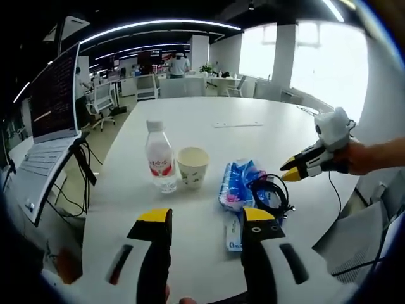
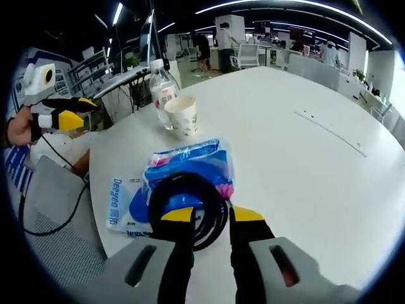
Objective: Arrange the tabletop items into an orderly group along one side of the table until the central work area is clear of visible clutter.
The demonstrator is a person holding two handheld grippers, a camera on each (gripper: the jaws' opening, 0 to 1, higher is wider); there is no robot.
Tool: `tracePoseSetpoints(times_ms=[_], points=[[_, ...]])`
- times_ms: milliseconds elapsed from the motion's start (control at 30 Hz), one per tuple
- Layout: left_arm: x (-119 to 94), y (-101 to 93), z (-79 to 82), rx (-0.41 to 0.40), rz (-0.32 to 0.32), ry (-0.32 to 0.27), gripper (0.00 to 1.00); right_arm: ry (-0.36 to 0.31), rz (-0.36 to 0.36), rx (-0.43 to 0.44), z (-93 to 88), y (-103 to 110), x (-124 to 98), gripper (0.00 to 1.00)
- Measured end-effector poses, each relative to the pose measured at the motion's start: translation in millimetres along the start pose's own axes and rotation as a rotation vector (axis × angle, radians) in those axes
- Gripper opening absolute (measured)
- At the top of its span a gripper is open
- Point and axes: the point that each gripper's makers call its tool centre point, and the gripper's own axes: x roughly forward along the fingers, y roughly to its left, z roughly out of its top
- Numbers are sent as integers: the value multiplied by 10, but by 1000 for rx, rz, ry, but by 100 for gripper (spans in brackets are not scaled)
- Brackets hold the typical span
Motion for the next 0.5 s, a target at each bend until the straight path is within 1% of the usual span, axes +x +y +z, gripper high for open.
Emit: tracePoseSetpoints(times_ms=[167,333,500], points=[[15,29,23,-2,5,-4,43,23,-2,1,-39,-13,76,23],[16,23,32,-3,5,-4,43,52,7,3,-114,0,166,24],[14,27,39,-5,7,-5,43,68,8,2,-155,15,208,25]])
